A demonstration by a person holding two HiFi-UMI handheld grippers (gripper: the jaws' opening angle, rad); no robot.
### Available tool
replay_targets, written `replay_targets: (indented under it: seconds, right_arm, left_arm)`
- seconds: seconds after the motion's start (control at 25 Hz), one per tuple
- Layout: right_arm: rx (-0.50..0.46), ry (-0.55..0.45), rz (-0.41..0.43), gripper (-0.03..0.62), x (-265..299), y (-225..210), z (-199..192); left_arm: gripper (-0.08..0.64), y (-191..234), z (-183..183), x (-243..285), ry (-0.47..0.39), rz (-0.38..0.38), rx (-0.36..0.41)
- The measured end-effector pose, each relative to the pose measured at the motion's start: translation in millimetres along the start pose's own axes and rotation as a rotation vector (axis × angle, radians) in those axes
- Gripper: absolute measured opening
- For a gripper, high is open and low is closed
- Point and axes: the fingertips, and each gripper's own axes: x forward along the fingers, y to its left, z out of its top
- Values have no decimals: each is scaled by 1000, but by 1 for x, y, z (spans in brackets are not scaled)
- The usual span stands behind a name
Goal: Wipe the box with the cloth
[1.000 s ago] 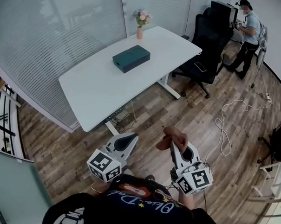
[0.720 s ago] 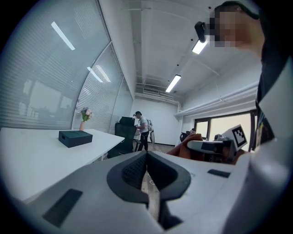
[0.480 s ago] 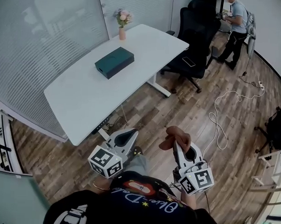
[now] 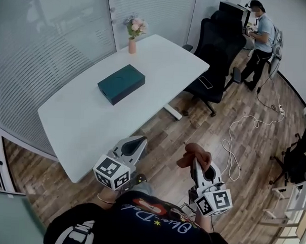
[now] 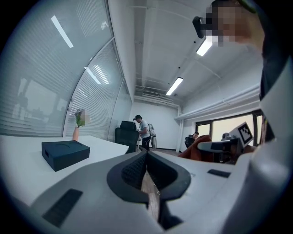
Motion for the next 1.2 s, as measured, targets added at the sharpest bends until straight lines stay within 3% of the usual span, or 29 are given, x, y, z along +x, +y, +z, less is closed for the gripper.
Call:
replay_targets:
  seconds: [0.28,0.52,0.88,1.2]
  right_arm:
    - [-1,48,86,43,99,2,-2]
    - [0,42,215,43,192,28,5]
    - [25,130,424,43,298,61,-13]
    - [-5,157,690,43,397,80,-2]
  left_arm:
    - [5,95,5,8,-5,120,-49]
    - [5,170,24,-3,-46,228,-37]
    - [5,242,3,-46,-38,477,-128]
    - [5,288,22,-49,-124,731,-132]
